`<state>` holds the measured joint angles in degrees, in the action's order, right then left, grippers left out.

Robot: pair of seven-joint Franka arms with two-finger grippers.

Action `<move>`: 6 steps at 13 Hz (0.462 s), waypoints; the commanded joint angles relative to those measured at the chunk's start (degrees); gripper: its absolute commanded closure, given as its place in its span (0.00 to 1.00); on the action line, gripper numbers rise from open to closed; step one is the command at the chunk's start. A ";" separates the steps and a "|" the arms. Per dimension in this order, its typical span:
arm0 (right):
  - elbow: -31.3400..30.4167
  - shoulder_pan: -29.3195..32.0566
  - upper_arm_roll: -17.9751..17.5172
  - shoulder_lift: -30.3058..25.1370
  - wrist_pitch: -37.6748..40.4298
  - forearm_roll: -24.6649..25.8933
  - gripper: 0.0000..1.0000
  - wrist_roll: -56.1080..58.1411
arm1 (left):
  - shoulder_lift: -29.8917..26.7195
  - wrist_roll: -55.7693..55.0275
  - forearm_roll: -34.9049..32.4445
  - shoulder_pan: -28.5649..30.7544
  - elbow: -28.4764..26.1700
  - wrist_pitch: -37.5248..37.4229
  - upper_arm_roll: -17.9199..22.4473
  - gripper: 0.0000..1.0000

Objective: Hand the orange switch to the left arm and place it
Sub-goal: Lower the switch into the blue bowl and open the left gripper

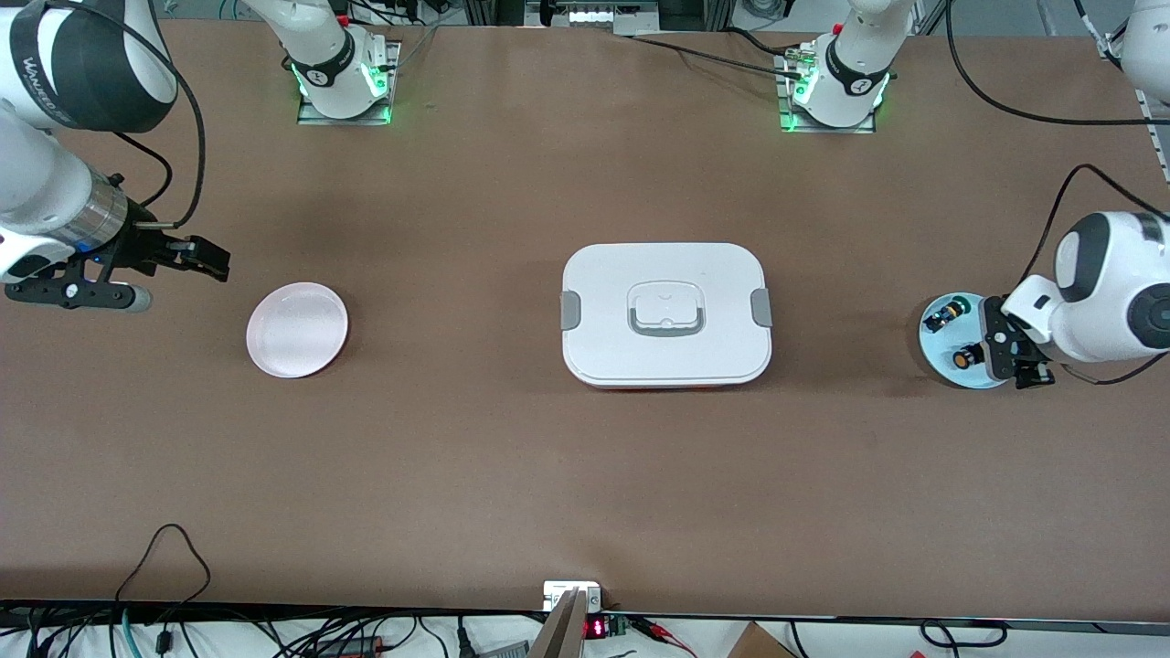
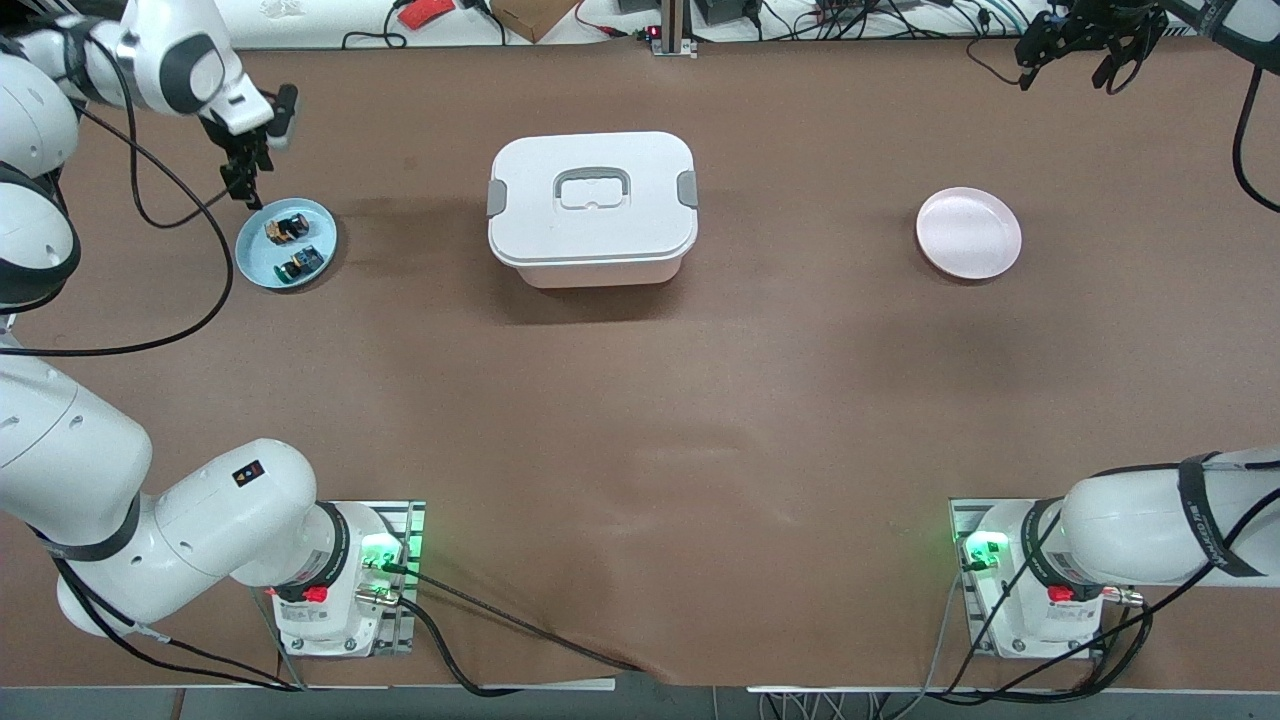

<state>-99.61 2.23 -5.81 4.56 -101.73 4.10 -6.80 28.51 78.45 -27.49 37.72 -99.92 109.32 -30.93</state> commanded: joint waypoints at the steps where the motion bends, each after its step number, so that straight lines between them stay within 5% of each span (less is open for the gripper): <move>1: 3.44 -2.47 3.24 0.18 2.31 -1.29 0.00 2.14 | -0.48 -7.32 1.65 0.34 8.40 -12.51 -5.43 0.00; 3: 5.83 -8.97 10.44 0.72 4.51 -1.37 0.00 5.20 | -0.48 -17.66 1.65 0.34 12.71 -21.30 -10.96 0.00; 6: 5.83 -9.61 11.09 0.72 4.87 -1.29 0.00 6.63 | -0.48 -34.02 1.65 0.34 18.52 -32.21 -18.35 0.00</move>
<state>-95.04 -6.00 3.91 4.68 -98.28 3.69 -1.38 27.32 52.34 -26.38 37.64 -85.47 82.57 -45.78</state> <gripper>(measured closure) 0.000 0.000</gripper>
